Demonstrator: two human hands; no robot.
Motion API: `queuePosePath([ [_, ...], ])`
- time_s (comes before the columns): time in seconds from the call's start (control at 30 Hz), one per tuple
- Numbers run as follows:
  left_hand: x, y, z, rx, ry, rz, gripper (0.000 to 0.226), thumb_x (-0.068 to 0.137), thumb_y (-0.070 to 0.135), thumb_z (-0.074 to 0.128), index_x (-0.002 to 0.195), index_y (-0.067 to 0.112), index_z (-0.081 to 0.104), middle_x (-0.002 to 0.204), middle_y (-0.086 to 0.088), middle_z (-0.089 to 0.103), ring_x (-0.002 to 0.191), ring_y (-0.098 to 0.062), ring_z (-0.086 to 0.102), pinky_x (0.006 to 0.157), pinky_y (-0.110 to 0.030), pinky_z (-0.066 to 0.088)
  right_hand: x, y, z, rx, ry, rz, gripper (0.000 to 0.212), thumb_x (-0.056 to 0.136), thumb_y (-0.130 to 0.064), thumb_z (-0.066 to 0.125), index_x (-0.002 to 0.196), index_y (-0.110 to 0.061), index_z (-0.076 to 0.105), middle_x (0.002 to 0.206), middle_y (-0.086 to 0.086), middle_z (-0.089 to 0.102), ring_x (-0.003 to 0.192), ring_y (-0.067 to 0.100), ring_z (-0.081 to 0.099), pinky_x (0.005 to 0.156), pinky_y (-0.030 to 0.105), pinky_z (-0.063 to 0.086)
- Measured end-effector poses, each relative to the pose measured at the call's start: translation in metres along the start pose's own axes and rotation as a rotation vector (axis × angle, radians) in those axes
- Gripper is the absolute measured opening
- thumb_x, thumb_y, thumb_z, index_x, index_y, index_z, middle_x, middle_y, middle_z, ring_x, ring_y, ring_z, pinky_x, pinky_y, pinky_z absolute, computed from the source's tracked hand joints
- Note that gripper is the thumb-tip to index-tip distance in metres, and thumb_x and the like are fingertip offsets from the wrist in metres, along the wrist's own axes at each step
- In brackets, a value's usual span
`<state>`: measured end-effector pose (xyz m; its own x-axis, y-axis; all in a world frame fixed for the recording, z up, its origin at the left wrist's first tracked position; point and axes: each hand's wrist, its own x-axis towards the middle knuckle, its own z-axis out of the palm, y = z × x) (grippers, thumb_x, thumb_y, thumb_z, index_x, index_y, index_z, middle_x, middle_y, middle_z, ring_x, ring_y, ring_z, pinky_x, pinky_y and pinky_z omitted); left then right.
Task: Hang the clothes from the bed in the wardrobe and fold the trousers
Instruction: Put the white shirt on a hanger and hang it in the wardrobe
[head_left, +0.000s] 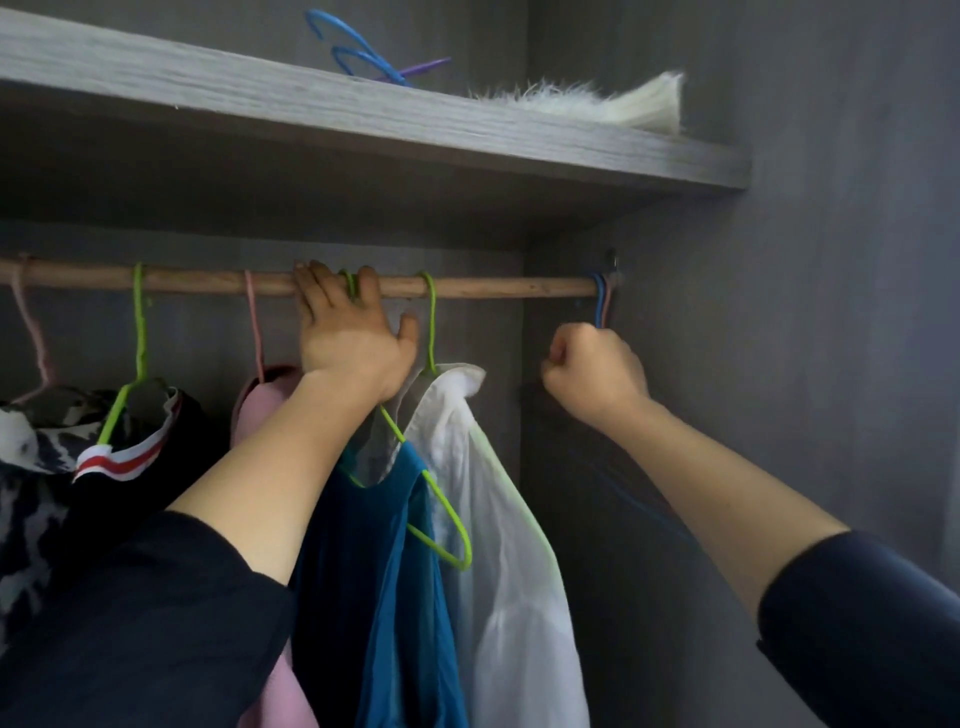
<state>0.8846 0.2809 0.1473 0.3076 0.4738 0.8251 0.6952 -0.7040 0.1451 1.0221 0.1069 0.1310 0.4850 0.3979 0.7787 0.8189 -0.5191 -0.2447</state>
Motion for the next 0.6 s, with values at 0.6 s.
queuePosePath([
  [0.6, -0.004, 0.002, 0.002, 0.159, -0.042, 0.000, 0.075, 0.096, 0.055, 0.026, 0.152, 0.010, 0.006, 0.151, -0.038, 0.003, 0.142, -0.050, 0.004, 0.117, -0.050, 0.010, 0.015, 0.017, -0.013, -0.107, -0.101, 0.168, 0.029, 0.086, -0.018, 0.058, 0.109, -0.001, 0.062, 0.114, 0.022, 0.064, 0.106, 0.039, 0.061, 0.078, 0.036, 0.048],
])
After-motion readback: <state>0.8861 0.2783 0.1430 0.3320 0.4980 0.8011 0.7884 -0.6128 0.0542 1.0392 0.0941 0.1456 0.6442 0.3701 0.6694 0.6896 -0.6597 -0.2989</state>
